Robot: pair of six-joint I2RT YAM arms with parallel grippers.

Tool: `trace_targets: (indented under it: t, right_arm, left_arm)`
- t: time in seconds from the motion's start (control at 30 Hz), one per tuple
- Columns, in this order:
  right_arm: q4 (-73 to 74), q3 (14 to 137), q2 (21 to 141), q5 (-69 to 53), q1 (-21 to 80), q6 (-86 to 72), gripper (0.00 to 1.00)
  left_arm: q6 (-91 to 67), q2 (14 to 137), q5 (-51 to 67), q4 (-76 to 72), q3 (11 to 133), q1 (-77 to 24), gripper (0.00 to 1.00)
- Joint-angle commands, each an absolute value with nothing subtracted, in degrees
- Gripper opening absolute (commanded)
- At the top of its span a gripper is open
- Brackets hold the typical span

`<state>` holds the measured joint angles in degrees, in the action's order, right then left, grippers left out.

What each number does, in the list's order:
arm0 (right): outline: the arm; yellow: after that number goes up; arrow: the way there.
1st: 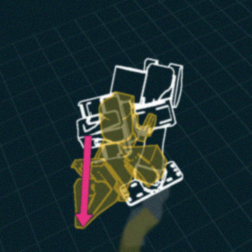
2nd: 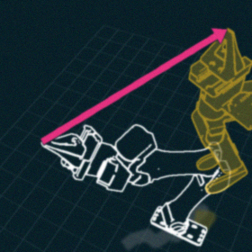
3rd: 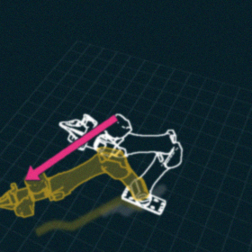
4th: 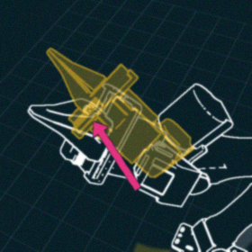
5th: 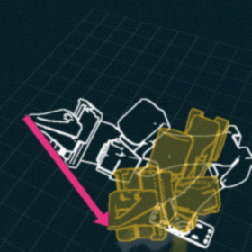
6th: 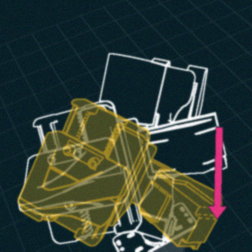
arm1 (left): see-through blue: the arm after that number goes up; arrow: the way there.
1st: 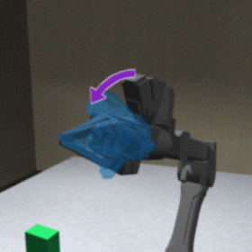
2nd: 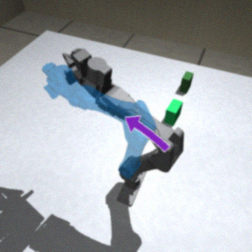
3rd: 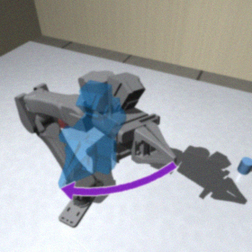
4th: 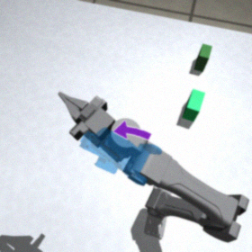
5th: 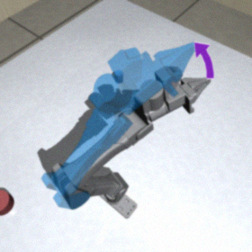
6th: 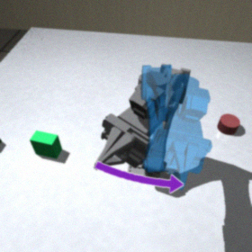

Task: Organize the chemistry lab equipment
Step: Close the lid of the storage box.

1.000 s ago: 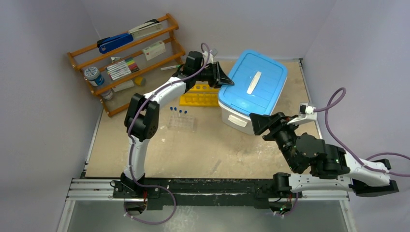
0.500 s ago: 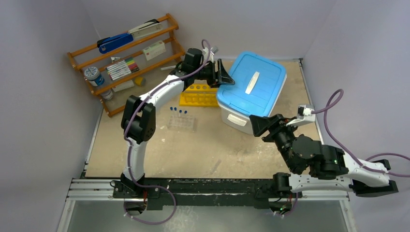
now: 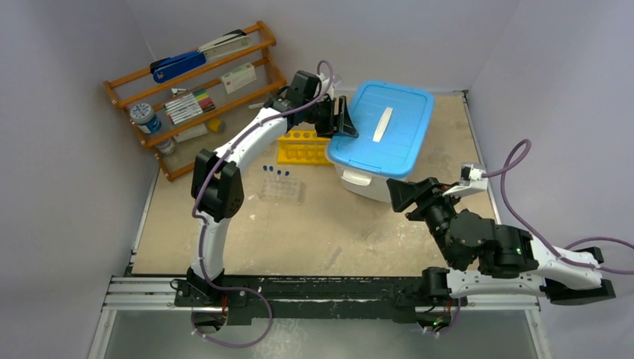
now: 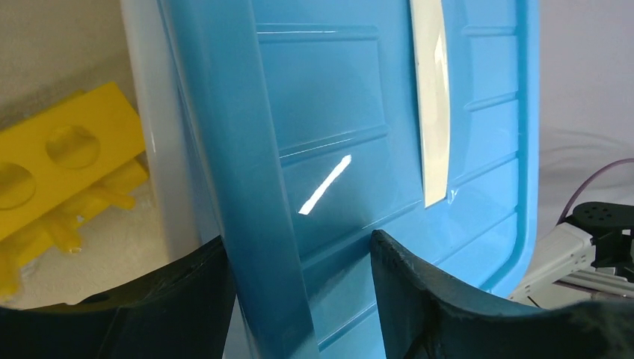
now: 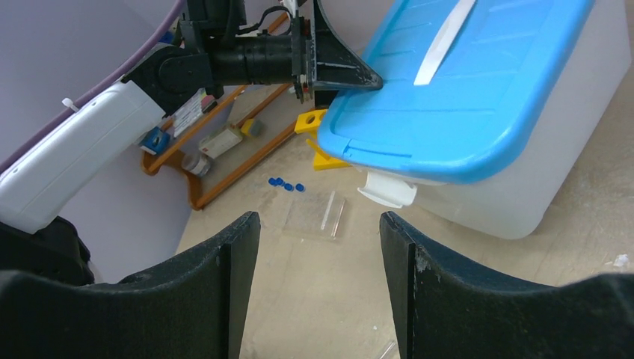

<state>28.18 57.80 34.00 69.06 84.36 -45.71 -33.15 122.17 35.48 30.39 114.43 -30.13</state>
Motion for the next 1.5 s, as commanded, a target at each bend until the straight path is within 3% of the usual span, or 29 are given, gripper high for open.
trace_targets:
  t: [0.0,0.33,0.77,1.13,1.2,1.37,1.47]
  right_arm:
    - [28.6,57.3,33.3,70.9,84.4,-46.9,0.63]
    - [28.9,57.0,32.8,70.8,84.4,-47.0,0.63]
    - [30.3,55.9,32.2,70.8,84.4,-49.0,0.63]
    - [55.9,58.9,33.5,73.6,84.5,-73.0,0.62]
    - [66.0,59.2,33.3,75.1,84.4,-86.8,0.59]
    - [66.2,59.1,26.0,75.7,84.0,-85.8,0.44]
    - [63.3,61.5,25.9,76.9,84.0,-80.1,0.44]
  left_arm:
    - [-30.2,123.4,33.0,35.4,116.2,-30.6,0.63]
    - [-36.0,123.1,38.6,28.6,118.9,-33.3,0.63]
    - [-35.4,125.3,36.9,32.5,124.6,-33.7,0.63]
    - [-37.4,124.3,39.4,32.7,131.5,-32.4,0.63]
    - [-37.0,123.1,39.2,32.4,130.5,-31.5,0.62]
    - [-32.6,118.4,29.3,33.4,123.9,-29.1,0.57]
    - [-30.6,116.9,22.5,33.3,119.2,-29.2,0.55]
